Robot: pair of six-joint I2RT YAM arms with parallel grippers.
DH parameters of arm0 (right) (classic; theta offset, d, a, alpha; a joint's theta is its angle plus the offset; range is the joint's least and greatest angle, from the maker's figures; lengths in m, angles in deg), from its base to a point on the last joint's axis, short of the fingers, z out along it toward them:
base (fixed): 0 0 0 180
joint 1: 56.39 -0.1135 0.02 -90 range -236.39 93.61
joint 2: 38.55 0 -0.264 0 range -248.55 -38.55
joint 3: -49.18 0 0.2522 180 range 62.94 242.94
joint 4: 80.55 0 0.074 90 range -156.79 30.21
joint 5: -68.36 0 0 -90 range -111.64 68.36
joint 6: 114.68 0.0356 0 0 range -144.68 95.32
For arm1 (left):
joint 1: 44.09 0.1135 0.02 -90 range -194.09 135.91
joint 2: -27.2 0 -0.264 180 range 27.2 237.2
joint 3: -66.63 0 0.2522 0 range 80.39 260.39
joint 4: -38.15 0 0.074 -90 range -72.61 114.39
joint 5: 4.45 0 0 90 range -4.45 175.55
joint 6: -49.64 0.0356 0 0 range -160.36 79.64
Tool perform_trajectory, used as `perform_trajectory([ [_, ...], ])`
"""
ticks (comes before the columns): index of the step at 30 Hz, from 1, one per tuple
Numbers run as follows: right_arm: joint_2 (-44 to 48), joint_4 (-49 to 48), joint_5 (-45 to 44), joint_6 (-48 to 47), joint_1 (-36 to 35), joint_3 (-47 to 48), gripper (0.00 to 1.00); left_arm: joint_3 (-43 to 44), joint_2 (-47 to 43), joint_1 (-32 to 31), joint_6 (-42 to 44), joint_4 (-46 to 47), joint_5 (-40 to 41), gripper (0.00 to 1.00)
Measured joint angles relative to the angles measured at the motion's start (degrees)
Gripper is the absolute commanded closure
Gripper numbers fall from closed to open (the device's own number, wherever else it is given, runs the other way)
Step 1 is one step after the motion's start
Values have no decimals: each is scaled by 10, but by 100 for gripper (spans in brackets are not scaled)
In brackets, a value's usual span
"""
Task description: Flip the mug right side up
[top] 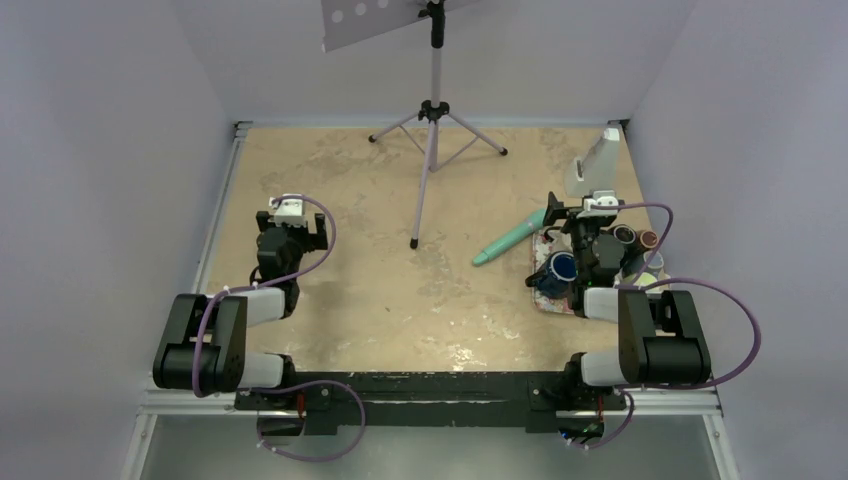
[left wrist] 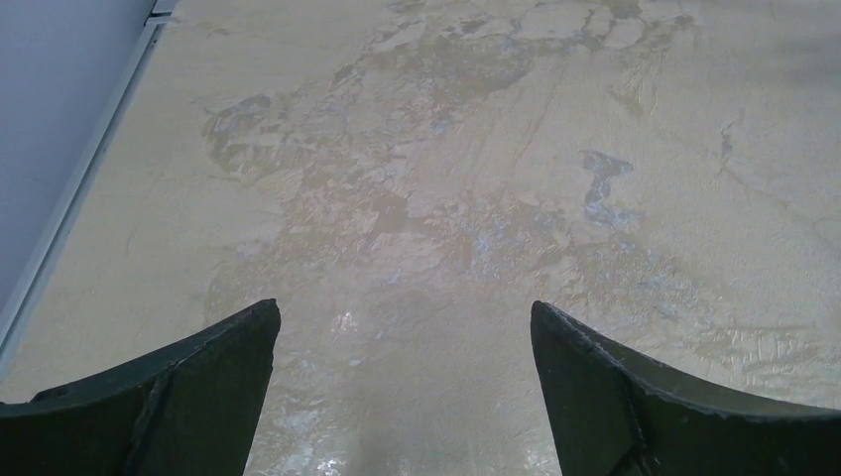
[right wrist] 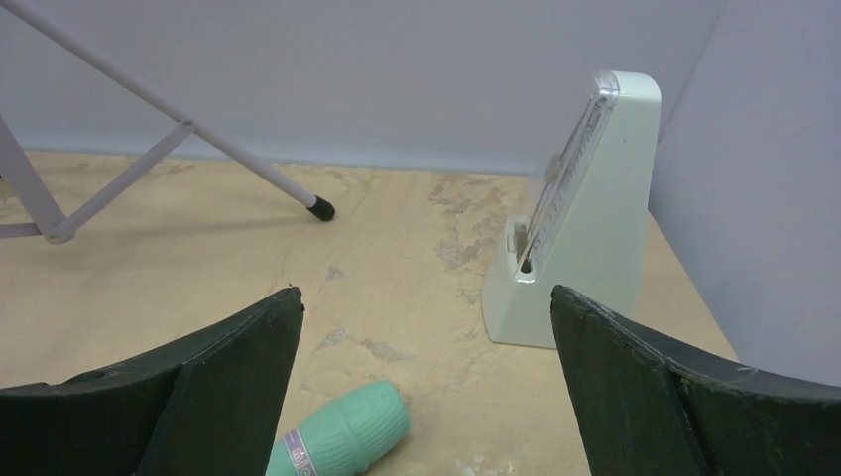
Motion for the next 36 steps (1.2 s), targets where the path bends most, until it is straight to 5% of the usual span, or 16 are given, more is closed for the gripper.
perform_trajectory([
  [6, 4, 30, 1, 4, 0, 8, 1, 0, 0, 0, 0, 0, 1, 0],
  [12, 58, 313, 58, -30, -1, 199, 4, 5, -21, 0, 7, -36, -18, 0],
  [16, 93, 495, 101, -115, -35, 338, 4, 51, -82, -1, 14, -144, -22, 0],
  [23, 54, 894, 74, -349, -235, 510, 18, 136, -249, -7, 65, -372, -8, 0],
  [29, -8, 1134, 2, -412, -321, 513, 16, 225, -319, -9, 9, -633, -130, 0],
  [36, -39, 1233, -45, -412, -384, 490, 14, 231, -351, -20, -55, -728, -261, 0],
])
